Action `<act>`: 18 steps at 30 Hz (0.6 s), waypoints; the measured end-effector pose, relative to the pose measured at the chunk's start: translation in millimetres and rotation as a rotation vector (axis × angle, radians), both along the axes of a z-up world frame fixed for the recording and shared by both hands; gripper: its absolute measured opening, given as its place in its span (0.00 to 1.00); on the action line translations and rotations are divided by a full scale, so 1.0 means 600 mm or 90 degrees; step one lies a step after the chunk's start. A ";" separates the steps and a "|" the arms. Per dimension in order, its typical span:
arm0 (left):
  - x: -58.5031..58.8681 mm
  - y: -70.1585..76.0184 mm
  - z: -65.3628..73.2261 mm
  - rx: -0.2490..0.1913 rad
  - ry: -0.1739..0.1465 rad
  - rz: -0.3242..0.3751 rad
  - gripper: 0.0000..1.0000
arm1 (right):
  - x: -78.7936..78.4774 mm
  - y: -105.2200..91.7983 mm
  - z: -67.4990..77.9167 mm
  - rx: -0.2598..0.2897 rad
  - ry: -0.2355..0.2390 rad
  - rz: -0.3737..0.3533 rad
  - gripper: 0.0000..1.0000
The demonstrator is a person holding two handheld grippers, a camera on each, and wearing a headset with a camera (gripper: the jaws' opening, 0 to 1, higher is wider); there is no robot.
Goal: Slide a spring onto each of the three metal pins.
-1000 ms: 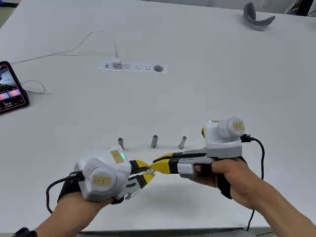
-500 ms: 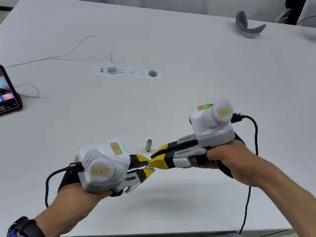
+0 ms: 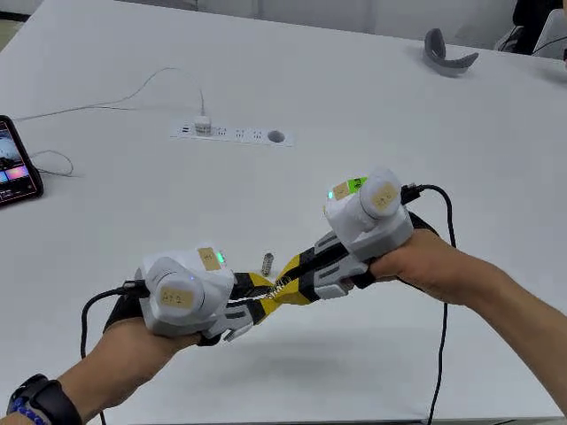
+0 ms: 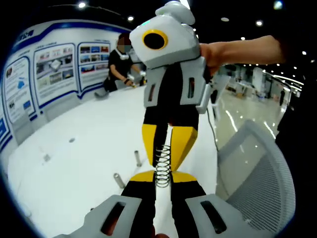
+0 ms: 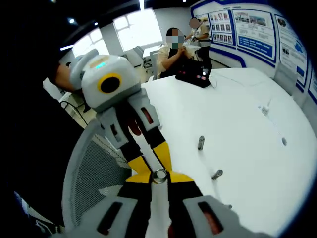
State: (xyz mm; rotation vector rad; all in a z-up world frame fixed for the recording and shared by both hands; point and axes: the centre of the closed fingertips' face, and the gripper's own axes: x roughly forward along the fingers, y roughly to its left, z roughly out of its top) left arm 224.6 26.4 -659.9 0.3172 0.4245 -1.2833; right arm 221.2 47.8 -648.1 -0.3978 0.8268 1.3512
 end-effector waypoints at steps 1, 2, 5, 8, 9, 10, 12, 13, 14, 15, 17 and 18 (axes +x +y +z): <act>-0.002 -0.001 0.000 0.003 0.000 -0.007 0.10 | -0.001 0.001 0.000 -0.008 -0.004 0.011 0.13; -0.002 -0.001 0.000 0.004 -0.002 -0.011 0.10 | -0.003 0.001 0.000 -0.015 -0.006 0.020 0.13; -0.005 -0.002 0.000 0.009 -0.004 -0.025 0.10 | -0.007 0.002 -0.001 -0.038 -0.018 0.048 0.13; -0.008 -0.003 -0.002 0.014 -0.005 -0.034 0.10 | -0.011 0.002 -0.003 -0.049 -0.023 0.065 0.13; -0.010 -0.003 -0.002 0.015 -0.006 -0.037 0.10 | -0.013 0.002 -0.004 -0.055 -0.029 0.074 0.13; -0.011 -0.003 -0.002 0.016 -0.006 -0.039 0.10 | -0.014 0.002 -0.005 -0.057 -0.031 0.079 0.13; -0.014 -0.002 -0.003 0.018 -0.004 -0.045 0.10 | -0.017 0.002 -0.006 -0.060 -0.034 0.084 0.13; -0.015 -0.002 -0.004 0.018 -0.004 -0.046 0.10 | -0.017 0.002 -0.007 -0.060 -0.036 0.085 0.13; -0.015 -0.001 -0.004 0.018 -0.004 -0.046 0.10 | -0.017 0.003 -0.007 -0.060 -0.038 0.083 0.13; -0.016 0.000 -0.005 0.017 -0.003 -0.046 0.10 | -0.017 0.003 -0.008 -0.059 -0.039 0.081 0.13; -0.016 0.001 -0.007 0.015 0.002 -0.043 0.11 | -0.016 0.003 -0.009 -0.055 -0.039 0.071 0.12; -0.016 0.001 -0.008 0.015 0.004 -0.041 0.11 | -0.015 0.002 -0.010 -0.053 -0.039 0.065 0.12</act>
